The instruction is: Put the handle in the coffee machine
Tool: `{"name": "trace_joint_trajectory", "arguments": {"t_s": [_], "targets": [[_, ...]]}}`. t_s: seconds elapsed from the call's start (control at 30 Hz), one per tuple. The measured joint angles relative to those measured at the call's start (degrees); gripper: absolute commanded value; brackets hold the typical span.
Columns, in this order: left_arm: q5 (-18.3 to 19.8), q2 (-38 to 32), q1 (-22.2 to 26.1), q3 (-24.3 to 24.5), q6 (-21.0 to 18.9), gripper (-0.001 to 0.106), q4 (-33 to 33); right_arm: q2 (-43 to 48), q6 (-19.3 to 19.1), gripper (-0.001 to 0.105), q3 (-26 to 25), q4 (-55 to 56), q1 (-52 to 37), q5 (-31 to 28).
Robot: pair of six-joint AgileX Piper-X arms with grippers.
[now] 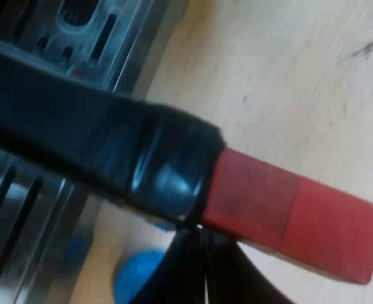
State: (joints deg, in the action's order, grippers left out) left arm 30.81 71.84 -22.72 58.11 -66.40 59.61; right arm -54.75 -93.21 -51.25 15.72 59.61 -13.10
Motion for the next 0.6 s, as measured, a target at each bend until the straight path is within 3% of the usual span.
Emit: {"name": "trace_joint_trajectory", "arguments": {"t_s": [0.17,0.47,0.6], "targets": [[-2.1,0.0,-1.6,-0.3,-3.1,0.001,-1.4,0.0,0.0,0.076,0.0,0.2,0.0,0.0],[-1.9,0.0,-0.8,-0.7,-3.4,0.001,-1.8,0.0,0.0,0.076,0.0,0.3,0.0,0.0],[1.2,-2.3,4.4,-0.7,-3.4,0.001,-1.7,0.0,0.0,0.076,0.0,0.3,0.0,0.0]]}}
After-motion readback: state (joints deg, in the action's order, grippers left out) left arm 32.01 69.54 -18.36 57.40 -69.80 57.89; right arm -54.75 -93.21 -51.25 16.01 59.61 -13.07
